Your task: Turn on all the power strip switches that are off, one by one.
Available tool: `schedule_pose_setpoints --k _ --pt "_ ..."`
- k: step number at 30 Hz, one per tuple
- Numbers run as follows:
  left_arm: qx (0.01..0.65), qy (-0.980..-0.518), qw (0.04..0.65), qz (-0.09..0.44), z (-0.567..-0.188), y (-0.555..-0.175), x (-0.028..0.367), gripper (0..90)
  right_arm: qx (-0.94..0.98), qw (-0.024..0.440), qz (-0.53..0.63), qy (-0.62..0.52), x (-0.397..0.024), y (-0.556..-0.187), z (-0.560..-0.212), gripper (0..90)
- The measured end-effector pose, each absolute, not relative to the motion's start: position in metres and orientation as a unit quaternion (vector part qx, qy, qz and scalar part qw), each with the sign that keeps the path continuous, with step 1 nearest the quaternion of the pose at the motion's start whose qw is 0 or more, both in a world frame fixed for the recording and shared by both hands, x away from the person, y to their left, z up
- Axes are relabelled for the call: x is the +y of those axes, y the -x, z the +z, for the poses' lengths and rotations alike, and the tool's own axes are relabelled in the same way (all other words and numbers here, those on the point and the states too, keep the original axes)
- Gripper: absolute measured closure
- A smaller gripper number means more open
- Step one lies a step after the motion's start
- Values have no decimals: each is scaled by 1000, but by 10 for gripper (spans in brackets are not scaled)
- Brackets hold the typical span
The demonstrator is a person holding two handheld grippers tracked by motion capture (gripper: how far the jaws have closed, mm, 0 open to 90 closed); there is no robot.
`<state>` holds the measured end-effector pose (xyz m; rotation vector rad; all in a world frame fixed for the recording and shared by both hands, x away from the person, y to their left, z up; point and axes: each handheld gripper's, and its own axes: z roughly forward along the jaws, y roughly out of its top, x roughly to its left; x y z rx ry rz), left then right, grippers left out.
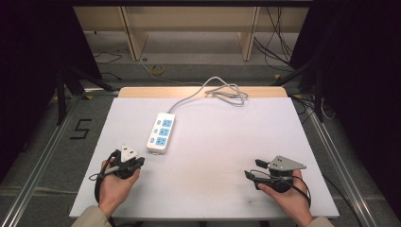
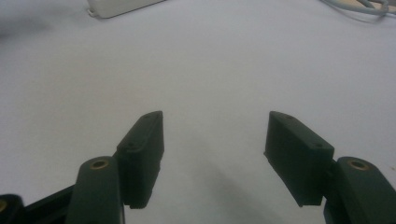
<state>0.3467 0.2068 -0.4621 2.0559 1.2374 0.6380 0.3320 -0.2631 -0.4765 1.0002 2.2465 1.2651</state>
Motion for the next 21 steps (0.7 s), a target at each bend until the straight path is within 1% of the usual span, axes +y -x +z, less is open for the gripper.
schedule_pose_setpoints --k 9,21 --pt "479 -780 322 243 -456 -371 203 896 800 185 448 -354 -263 -332 -477 381" --pt "485 -774 320 253 -451 -389 203 897 800 183 449 -353 -262 -332 -477 379"
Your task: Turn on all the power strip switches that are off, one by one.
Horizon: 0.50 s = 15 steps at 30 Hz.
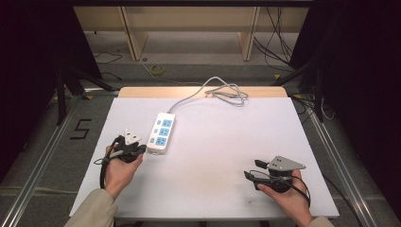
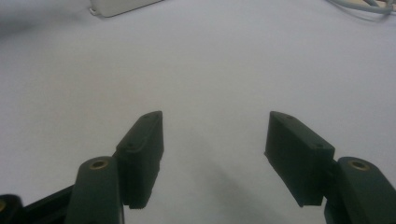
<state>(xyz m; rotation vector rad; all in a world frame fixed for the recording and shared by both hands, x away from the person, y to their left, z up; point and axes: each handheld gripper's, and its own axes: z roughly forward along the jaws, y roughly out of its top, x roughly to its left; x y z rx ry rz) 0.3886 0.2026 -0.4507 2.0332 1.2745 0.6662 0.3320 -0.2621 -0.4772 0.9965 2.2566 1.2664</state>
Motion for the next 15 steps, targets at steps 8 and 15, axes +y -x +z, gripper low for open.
schedule_pose_setpoints --k 8,15 --pt "479 -777 311 263 -447 -401 200 897 800 184 449 -354 -262 -332 -478 379" --pt "474 -779 311 268 -445 -406 197 897 800 182 449 -354 -263 -333 -478 378"
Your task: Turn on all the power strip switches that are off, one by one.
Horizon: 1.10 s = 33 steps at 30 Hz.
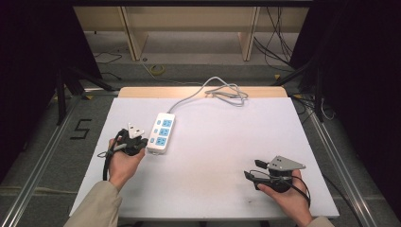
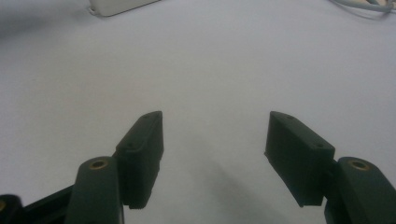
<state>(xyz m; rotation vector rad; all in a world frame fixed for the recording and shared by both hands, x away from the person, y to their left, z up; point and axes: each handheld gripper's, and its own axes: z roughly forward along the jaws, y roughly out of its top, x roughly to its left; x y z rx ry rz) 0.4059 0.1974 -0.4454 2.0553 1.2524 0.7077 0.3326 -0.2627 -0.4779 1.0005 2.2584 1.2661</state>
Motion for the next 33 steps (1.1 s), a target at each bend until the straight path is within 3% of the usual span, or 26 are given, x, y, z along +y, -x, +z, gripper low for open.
schedule_pose_setpoints --k 33 --pt "482 -778 298 272 -442 -456 193 897 801 183 448 -353 -262 -332 -478 382"
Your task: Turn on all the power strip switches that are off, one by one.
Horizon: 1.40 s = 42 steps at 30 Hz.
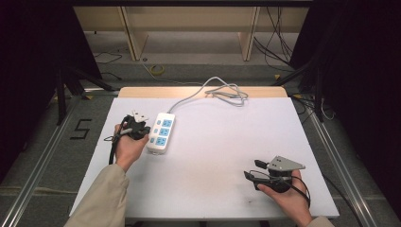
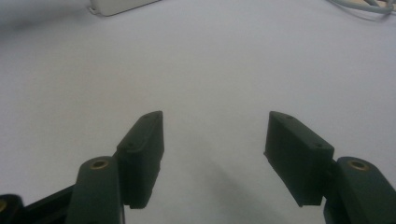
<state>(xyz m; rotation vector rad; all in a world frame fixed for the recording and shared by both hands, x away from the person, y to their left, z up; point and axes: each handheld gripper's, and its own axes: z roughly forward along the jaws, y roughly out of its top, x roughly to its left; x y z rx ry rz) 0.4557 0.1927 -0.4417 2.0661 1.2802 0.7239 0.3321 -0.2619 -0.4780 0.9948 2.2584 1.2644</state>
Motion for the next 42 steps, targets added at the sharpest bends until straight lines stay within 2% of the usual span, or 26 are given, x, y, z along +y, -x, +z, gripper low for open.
schedule_pose_setpoints --k 42 --pt "469 -790 280 280 -438 -510 170 897 800 185 449 -351 -261 -332 -478 392"
